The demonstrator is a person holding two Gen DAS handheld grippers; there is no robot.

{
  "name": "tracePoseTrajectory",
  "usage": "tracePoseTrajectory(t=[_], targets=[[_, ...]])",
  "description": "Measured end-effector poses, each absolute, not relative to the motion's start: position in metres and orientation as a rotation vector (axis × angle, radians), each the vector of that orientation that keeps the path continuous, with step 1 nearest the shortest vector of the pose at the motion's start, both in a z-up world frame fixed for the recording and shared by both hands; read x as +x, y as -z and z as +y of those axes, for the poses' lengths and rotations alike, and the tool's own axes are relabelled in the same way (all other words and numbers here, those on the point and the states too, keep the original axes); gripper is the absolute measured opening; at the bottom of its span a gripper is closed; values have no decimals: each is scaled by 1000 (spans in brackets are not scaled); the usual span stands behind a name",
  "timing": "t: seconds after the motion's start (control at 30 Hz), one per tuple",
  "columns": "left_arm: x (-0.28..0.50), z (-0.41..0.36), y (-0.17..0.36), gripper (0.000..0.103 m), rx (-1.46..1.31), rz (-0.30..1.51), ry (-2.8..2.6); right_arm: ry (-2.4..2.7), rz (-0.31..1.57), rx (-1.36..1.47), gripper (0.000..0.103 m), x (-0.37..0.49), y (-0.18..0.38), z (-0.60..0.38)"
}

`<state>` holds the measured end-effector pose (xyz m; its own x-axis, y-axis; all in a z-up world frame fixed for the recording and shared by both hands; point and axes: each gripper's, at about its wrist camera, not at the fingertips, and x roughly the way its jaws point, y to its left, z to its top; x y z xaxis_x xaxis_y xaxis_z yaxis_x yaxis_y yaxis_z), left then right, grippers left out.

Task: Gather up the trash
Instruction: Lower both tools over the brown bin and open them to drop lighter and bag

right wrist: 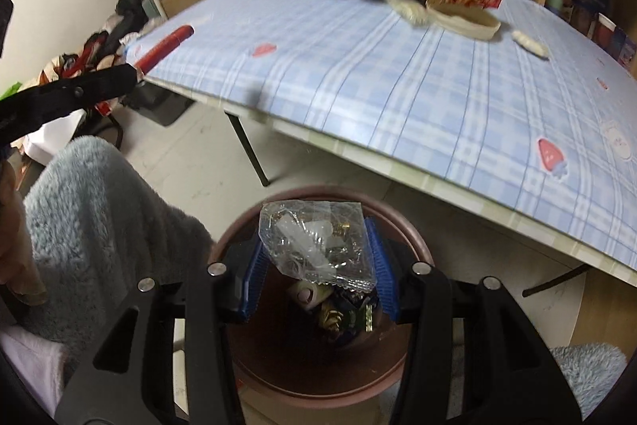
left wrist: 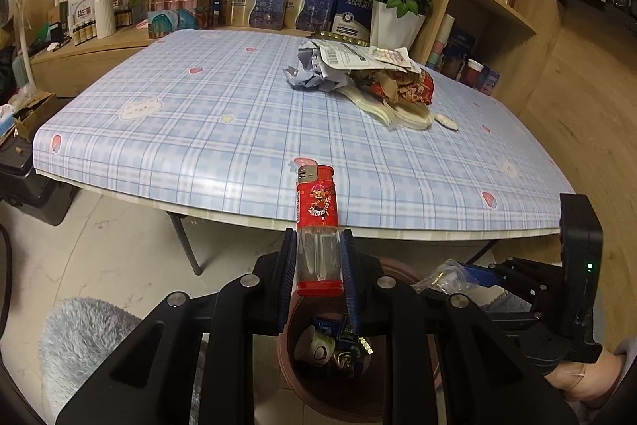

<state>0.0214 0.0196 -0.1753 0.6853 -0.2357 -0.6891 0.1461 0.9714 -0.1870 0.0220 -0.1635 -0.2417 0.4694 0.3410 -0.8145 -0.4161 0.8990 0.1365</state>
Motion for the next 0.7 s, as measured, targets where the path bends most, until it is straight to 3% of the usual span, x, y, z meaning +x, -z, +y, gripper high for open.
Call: tracePoseTrajectory(t=[0.17, 0.27, 0.33, 0.43, 0.7], targets=[[23, 19, 179, 22, -128, 794, 220, -440, 990, -94, 54, 23, 247, -164], [26, 18, 183, 22, -132, 809, 219, -413, 948, -102, 75, 21, 242, -166], [27, 17, 185, 22, -131, 815, 220, -409, 918, -99, 76, 20, 237, -169], [27, 15, 186, 22, -123, 819, 226, -362, 848, -104, 90, 17, 226, -174], [29, 2, 194, 22, -102, 853, 268, -202, 642, -114, 97, 13, 193, -196]])
